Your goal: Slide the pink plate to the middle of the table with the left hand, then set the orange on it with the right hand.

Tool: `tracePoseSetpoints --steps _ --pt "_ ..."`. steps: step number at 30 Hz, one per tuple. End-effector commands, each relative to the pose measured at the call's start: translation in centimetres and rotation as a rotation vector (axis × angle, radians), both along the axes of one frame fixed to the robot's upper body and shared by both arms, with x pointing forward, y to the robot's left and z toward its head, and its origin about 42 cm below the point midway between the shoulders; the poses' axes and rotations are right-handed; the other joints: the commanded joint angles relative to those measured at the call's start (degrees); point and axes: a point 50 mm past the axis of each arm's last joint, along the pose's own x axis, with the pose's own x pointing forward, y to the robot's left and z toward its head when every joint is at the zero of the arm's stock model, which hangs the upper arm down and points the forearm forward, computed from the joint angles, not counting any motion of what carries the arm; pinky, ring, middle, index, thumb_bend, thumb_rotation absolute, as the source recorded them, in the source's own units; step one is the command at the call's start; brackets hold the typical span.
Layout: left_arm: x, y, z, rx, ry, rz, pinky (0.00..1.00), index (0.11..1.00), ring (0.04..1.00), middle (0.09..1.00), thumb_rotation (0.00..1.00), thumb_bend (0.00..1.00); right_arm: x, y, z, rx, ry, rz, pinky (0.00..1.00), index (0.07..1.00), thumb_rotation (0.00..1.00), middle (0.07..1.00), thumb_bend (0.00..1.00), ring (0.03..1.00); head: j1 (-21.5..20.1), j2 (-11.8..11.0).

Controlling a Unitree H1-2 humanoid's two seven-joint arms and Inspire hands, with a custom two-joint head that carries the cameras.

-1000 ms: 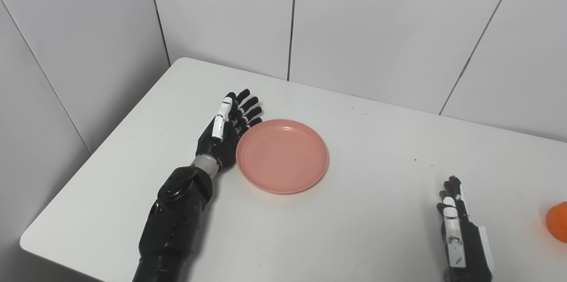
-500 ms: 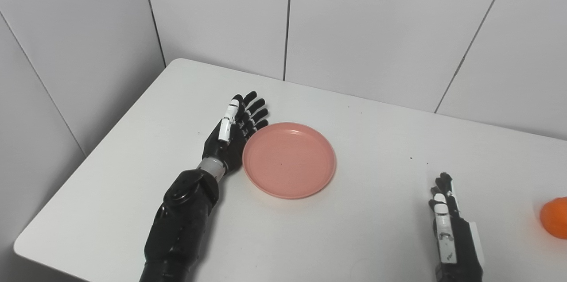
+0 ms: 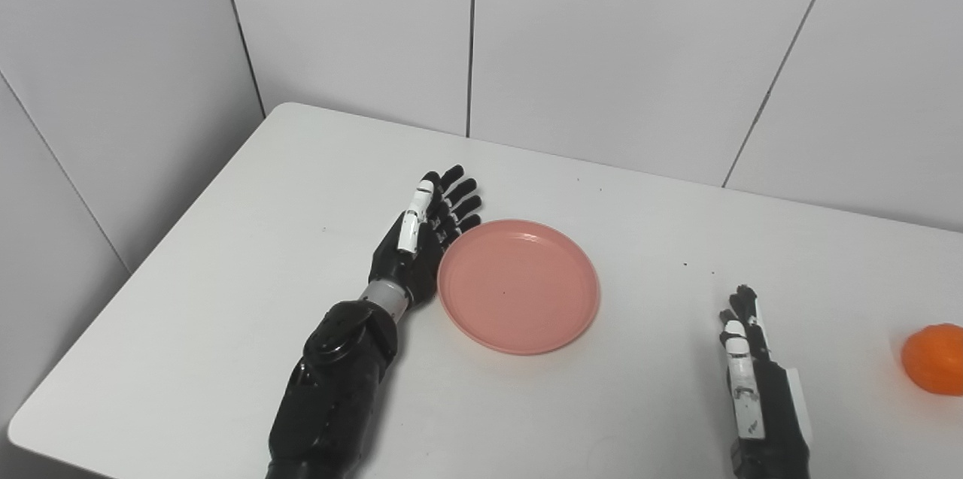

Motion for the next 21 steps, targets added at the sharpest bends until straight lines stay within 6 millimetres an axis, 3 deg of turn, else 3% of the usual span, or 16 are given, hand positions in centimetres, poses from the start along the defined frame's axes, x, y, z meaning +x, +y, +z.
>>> tracePoseSetpoints --steps 1,21 --pt "-0.7 -0.8 -1.4 0.005 0.063 -0.031 0.94 0.924 0.936 0.938 1.00 0.38 0.3 0.5 1.3 0.004 -0.037 -0.003 0.99 0.990 1.00 0.991 0.19 0.975 -0.4 0.2" --pt "-3.7 -5.9 -1.5 0.062 0.058 -0.127 0.93 0.917 0.935 0.938 1.00 0.38 0.3 1.8 1.4 -0.038 -0.036 -0.024 0.96 0.976 1.00 0.974 0.20 0.961 -5.2 0.9"
